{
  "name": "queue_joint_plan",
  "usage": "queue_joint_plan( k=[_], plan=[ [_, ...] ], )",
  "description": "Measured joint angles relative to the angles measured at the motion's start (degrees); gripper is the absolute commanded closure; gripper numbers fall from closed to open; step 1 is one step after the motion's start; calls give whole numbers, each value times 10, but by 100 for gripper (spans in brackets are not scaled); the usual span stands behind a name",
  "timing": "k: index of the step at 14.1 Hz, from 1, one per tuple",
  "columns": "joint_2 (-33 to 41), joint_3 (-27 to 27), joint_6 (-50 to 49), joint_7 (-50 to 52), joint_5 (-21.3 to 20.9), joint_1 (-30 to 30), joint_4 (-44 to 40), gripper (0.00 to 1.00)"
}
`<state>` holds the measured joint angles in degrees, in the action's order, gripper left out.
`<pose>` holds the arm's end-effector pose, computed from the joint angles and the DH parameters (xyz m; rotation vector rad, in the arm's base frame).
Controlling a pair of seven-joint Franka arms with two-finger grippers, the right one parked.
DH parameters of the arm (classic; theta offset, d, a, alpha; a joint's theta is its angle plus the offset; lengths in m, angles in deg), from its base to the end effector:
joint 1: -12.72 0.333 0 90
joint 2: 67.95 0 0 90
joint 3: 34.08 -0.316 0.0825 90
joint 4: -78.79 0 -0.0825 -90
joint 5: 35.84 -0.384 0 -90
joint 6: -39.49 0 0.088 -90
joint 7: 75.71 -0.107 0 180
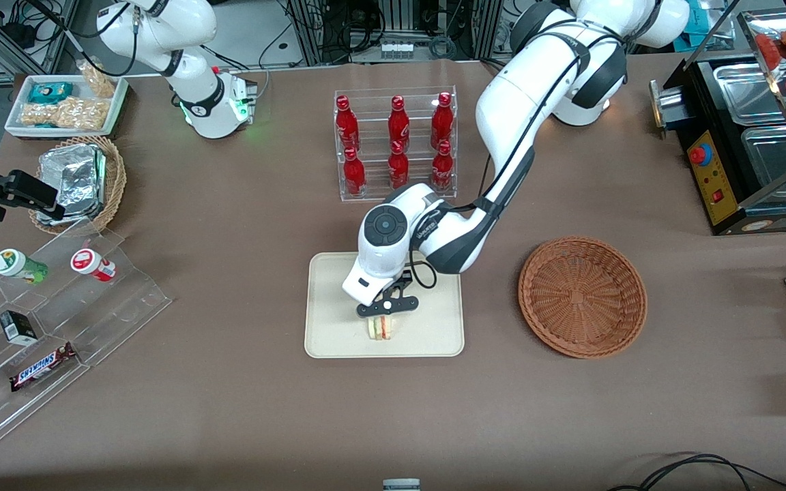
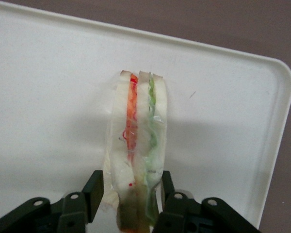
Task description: Place sandwich from basket to tray
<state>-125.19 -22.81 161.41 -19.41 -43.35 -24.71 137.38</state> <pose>0.5682 -0.5514 0.2520 3.0066 0.2543 0.0589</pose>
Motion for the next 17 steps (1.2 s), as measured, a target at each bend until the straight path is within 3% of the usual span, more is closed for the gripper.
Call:
queue_joint_plan(
  k=[3,8,12,17],
  plan=[
    [50,-5,-85,0,-3,4,-24,0],
    [197,-11,-293,-17,-4,62,-11,0],
    [268,-13,-316,-34,-4,132,96,0],
    [385,-13,-314,-159,4,218,251,0]
  ],
)
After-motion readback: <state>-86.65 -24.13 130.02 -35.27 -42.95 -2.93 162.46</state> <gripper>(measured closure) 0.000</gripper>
